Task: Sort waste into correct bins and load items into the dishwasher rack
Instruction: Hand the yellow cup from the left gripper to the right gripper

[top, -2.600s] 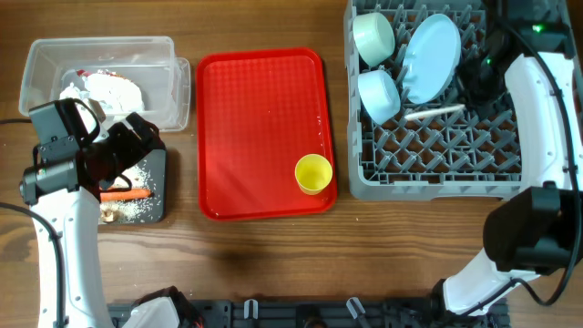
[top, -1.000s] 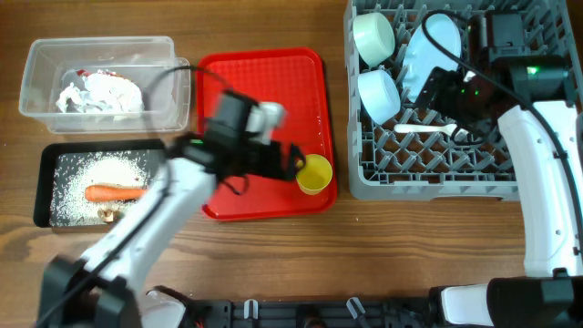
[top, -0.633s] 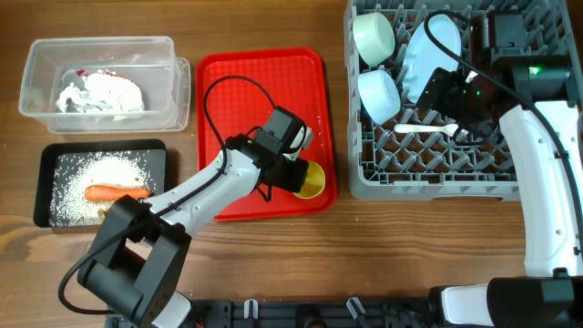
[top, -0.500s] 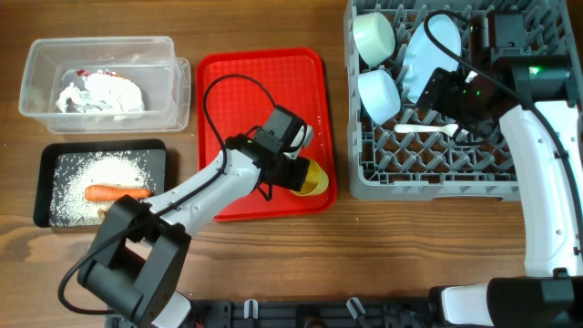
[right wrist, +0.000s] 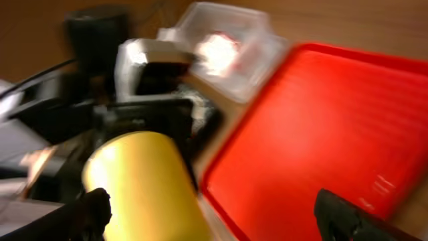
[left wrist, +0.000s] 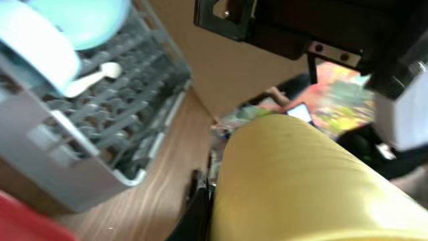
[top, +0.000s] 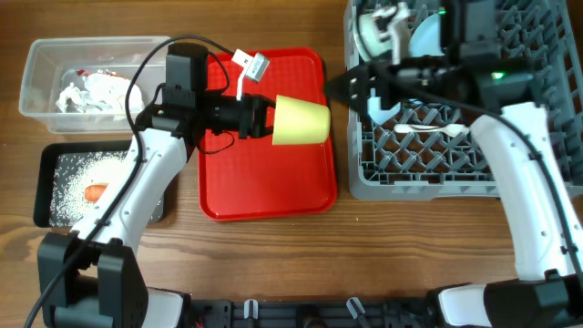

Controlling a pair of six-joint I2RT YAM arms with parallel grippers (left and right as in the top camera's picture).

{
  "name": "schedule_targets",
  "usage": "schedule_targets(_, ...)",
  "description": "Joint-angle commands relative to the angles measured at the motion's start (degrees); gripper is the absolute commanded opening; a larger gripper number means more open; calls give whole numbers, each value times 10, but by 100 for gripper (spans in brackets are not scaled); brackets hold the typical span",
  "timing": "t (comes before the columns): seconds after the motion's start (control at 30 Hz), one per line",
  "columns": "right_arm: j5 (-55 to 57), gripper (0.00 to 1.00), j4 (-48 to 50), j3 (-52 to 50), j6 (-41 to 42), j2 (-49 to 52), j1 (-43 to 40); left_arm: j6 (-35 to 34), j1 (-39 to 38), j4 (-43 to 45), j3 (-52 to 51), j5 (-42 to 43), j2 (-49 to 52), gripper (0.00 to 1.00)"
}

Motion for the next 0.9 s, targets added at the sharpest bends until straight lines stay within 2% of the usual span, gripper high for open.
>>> schedule_targets(0.0, -51, 97, 13, -8, -24, 3, 42, 1, 4, 14, 3, 66, -8, 4)
schedule_targets(0.17, -37, 95, 15, -8, -24, 3, 48, -13, 49, 32, 3, 69, -8, 4)
schedule_targets(0.3, -69, 95, 33, -8, -22, 3, 48, -60, 90, 35, 3, 74, -8, 4)
schedule_targets(0.47, -106, 94, 74, -8, -19, 3, 61, -203, 91, 138, 3, 98, -8, 4)
schedule_targets(0.53, -106, 94, 83, -8, -19, 3, 73, -291, 91, 225, 3, 98, -8, 4)
schedule_targets(0.7, -113, 94, 107, -8, -4, 3, 79, -419, 83, 368, 3, 91, -8, 4)
schedule_targets(0.77, -113, 94, 118, -8, 0, 3, 79, -452, 78, 402, 3, 82, -8, 4)
schedule_targets(0.87, -119, 92, 133, -8, 9, 3, 80, -456, 58, 410, 3, 73, -8, 4)
